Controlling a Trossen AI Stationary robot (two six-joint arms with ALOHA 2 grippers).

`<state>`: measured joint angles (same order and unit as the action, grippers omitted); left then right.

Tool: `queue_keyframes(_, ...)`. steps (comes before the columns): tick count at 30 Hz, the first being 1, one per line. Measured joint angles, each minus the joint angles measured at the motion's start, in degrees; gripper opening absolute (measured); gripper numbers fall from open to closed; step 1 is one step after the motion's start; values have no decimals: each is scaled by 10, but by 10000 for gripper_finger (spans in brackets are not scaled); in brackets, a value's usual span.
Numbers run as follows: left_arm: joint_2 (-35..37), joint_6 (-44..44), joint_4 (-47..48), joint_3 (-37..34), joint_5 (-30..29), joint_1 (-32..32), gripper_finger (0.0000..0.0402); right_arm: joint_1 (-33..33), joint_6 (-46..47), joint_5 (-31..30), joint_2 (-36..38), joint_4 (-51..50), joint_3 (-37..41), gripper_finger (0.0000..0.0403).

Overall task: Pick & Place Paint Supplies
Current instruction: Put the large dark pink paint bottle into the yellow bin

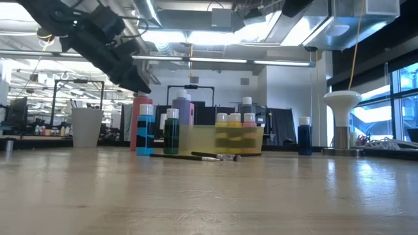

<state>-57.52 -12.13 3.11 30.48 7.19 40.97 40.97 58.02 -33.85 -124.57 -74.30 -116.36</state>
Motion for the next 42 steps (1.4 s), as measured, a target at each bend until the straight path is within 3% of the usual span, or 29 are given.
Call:
queue_keyframes(8,-39,0,-12,0,-2,0,261,0,0,0,0,0,0,234)
queue_keyframes(20,-46,-1,-21,0,-5,0,212,0,0,0,0,0,0,234)
queue_keyframes(31,-45,-7,-23,1,2,0,114,0,0,0,0,0,0,234)
queue_keyframes(42,-11,-7,23,11,-34,-13,114,0,0,0,0,0,0,234)
